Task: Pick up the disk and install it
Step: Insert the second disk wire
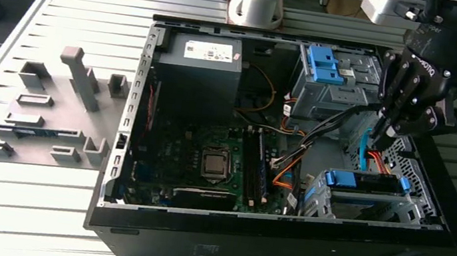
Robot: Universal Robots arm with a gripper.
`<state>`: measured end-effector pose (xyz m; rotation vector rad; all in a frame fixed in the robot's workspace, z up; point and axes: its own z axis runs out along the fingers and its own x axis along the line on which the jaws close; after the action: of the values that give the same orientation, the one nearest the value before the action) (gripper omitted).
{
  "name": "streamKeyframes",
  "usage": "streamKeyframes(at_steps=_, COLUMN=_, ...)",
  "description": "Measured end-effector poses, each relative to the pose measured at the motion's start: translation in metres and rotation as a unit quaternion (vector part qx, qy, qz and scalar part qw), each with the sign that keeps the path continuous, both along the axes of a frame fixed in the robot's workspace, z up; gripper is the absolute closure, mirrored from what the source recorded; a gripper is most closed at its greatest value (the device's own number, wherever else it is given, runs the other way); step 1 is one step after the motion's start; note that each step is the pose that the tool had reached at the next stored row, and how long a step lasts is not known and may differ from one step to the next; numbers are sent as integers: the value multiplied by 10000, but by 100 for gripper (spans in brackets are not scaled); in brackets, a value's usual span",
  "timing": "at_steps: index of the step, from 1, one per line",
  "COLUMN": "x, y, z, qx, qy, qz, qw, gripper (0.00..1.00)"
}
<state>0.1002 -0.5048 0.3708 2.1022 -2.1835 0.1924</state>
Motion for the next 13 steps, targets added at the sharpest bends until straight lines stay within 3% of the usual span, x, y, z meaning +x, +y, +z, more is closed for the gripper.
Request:
streamKeyframes(at_steps=2, x=0, y=-28, z=-12, qx=48, qy=-2, qz=0, qw=10000, gripper=84)
streamKeyframes(at_steps=4, x=0, y=-57, z=-19, qx=144, qy=-10, qz=0, qw=9999, gripper=84)
streamKeyframes(at_steps=6, x=-1, y=-83, z=-24, qx=286, qy=-15, qz=0, qw=9996, gripper=84)
streamKeyframes(at_steps=11, x=-5, y=-138, z=-31, qx=737, qy=-19, qz=0, qw=9973, gripper=84)
streamKeyframes(at_steps=13, x=-6, y=-182, z=-43, qx=805, qy=-25, qz=0, qw=9967, gripper=84)
